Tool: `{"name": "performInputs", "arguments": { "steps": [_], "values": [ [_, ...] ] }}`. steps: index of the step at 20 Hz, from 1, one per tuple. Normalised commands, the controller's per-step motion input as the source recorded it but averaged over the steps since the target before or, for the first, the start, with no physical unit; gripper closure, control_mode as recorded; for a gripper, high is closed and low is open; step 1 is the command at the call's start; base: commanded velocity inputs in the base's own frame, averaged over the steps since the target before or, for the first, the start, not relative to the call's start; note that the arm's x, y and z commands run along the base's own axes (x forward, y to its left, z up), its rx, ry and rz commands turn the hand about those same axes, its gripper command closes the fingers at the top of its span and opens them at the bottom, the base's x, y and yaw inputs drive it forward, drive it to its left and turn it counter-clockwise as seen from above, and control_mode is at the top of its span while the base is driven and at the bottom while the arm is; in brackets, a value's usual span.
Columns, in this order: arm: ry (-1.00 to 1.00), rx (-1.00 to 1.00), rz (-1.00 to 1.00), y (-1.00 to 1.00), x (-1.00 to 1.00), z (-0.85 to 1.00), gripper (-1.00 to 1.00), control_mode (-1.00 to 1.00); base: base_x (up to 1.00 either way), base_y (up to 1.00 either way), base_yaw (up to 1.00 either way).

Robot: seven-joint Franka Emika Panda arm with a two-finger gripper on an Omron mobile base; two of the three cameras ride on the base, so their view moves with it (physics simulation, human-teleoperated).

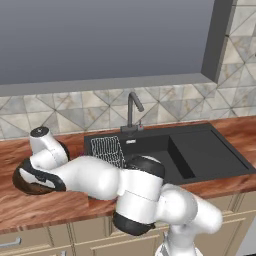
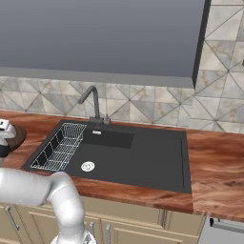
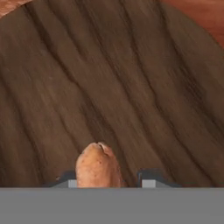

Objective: Pick the mushroom from the sink and place it in the bowl. Then pick the bowl and place it in the microwave. Then close the microwave door and press the start button.

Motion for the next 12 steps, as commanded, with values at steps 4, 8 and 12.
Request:
{"name": "performInputs", "arguments": {
  "steps": [4,8,12],
  "values": [
    [0.03,-0.01,0.0,0.22,0.09,0.01,-1.0,-1.0,0.0,0.0,0.0],
    [0.0,-0.06,0.05,0.39,-0.02,0.21,-1.0,-1.0,0.0,0.0,0.0],
    [0.0,-0.13,0.05,0.62,-0.01,0.06,-1.0,-1.0,0.0,0.0,0.0]
  ]
}}
